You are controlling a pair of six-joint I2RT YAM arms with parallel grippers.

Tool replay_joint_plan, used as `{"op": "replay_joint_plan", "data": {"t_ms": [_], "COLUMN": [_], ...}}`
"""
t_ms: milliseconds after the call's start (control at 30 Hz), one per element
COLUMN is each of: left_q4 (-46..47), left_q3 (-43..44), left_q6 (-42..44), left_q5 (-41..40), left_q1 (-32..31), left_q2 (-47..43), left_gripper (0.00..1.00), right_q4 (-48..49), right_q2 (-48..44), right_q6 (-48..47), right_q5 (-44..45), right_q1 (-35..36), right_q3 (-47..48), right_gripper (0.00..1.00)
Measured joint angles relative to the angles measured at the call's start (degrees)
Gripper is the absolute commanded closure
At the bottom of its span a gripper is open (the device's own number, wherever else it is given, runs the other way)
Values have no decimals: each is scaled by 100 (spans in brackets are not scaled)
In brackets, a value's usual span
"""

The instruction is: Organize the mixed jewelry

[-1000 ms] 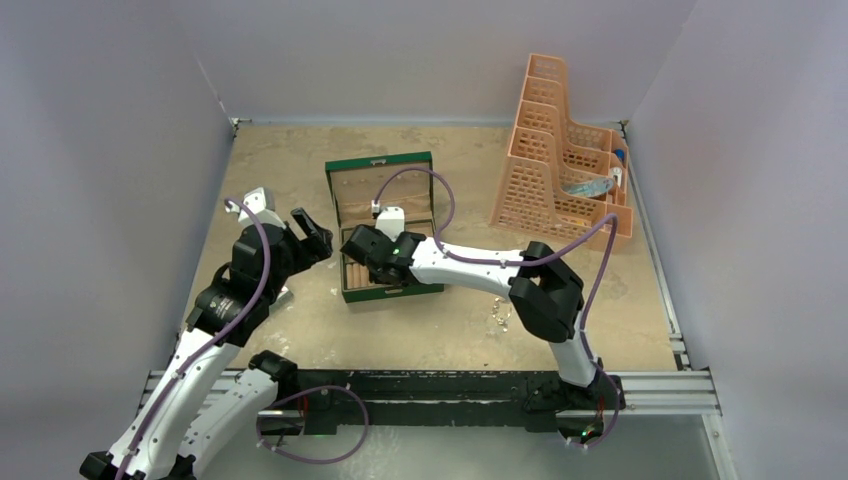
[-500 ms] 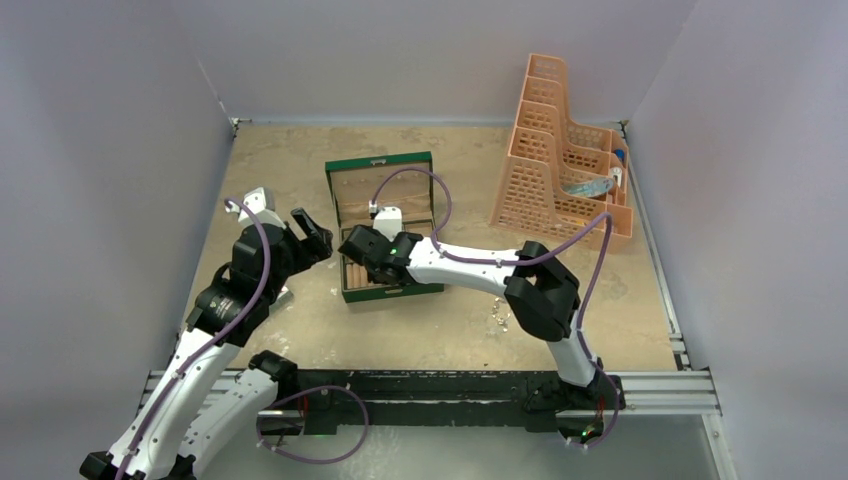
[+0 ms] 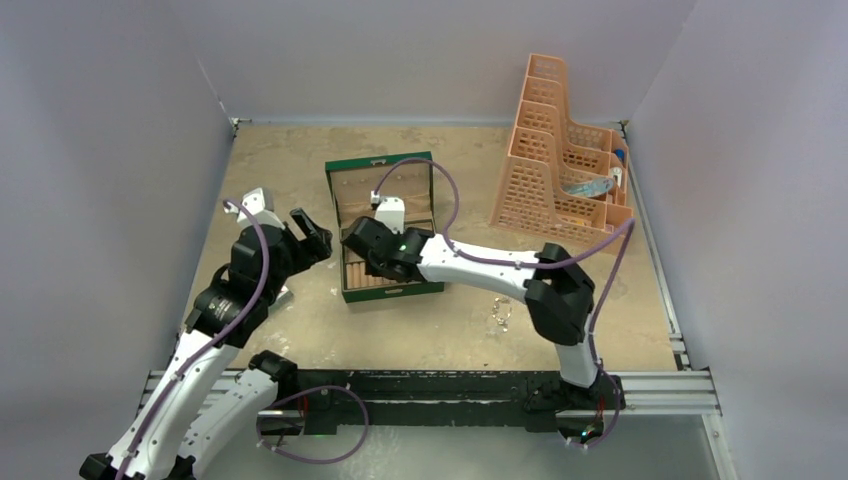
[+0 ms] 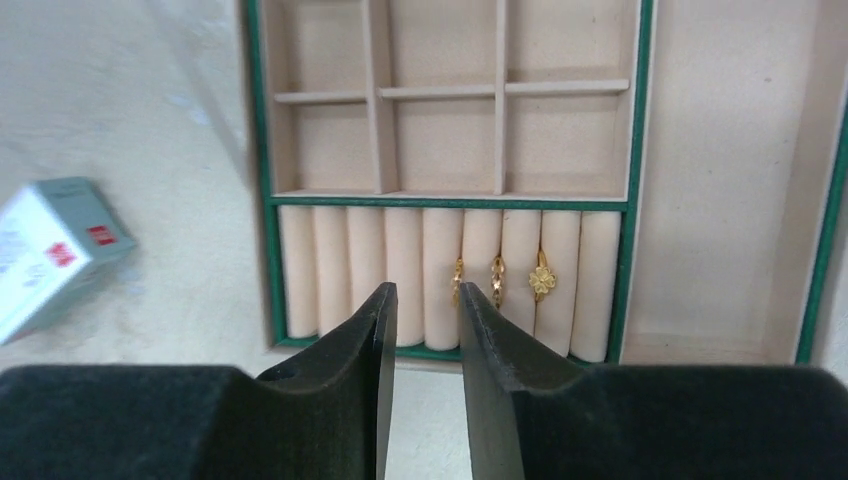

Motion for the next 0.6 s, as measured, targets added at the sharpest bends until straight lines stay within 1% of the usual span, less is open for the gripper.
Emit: {"op": "replay_joint_plan", "data": {"t_ms": [133, 333, 433, 600], "left_q4": [-7, -20, -11, 15], "left_q3": [0, 0, 0, 0], "left_q6": [-2, -9, -4, -4], "left_q5": [-4, 0, 44, 142], "left_q1": [0, 0, 0, 0], "left_q2": [-87, -203, -208, -133], "left_gripper": [22, 22, 22, 22], "right_q4": [249, 269, 173, 63], "right_q2": [-695, -1696, -1923, -2188], "right_q6": [111, 549, 785, 1180], "right_q5": [195, 774, 826, 772], "right_q1": [0, -96, -356, -1058], "right_q3": [-385, -1123, -1563, -2656], "right_gripper": [66, 64, 64, 65]}}
